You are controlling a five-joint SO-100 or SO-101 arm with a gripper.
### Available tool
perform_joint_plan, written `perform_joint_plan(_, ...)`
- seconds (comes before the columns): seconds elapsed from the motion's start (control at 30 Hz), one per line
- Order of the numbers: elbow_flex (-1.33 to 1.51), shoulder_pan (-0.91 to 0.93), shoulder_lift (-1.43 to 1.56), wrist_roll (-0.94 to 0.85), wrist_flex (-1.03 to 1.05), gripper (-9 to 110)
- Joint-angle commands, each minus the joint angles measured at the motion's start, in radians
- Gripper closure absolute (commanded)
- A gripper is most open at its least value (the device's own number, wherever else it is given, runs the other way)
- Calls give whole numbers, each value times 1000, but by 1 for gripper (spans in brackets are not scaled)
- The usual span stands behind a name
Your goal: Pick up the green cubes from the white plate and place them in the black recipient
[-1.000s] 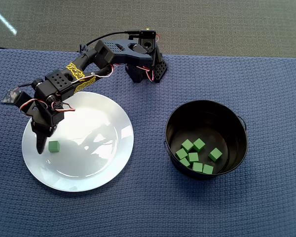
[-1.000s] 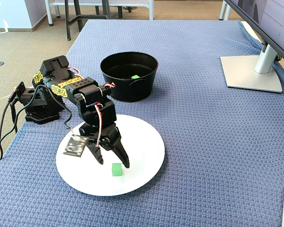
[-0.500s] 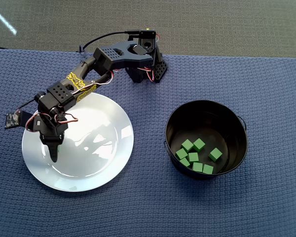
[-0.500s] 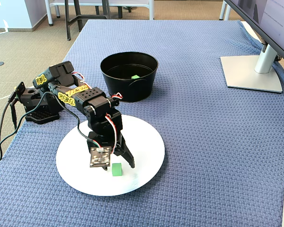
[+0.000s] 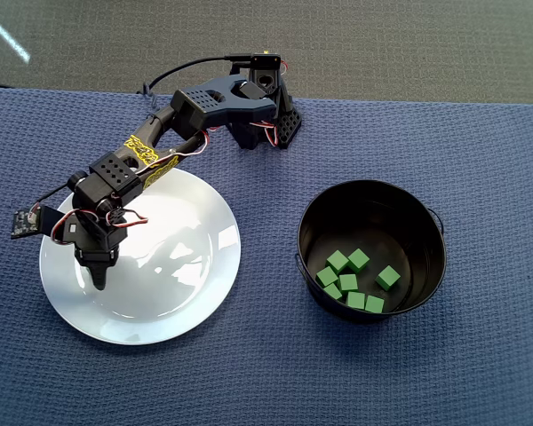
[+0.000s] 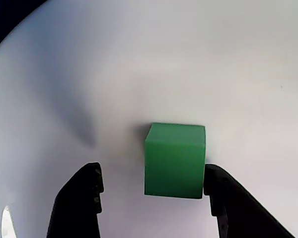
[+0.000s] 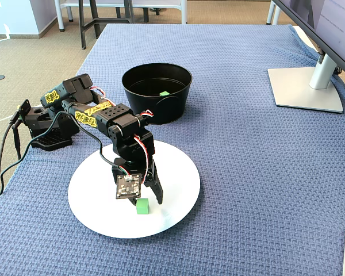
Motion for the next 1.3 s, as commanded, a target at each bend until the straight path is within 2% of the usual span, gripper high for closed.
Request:
perform_joint_plan(0.0, -40, -6, 44, 26, -26, 87)
perform_joint_plan(0.1, -37, -5, 49, 28, -25, 88)
perform_joint_plan(0.27, -37, -3, 52, 60, -44, 100)
perform_joint_plan(0.5, -29, 8, 66, 129, -77, 102)
perform_joint_plan(0.73, 342, -38, 446, 324, -54, 102)
perform_joint_plan(0.97, 715, -225, 894, 472, 5, 102)
perform_joint_plan(1.27, 770, -607, 1155, 730, 176, 102)
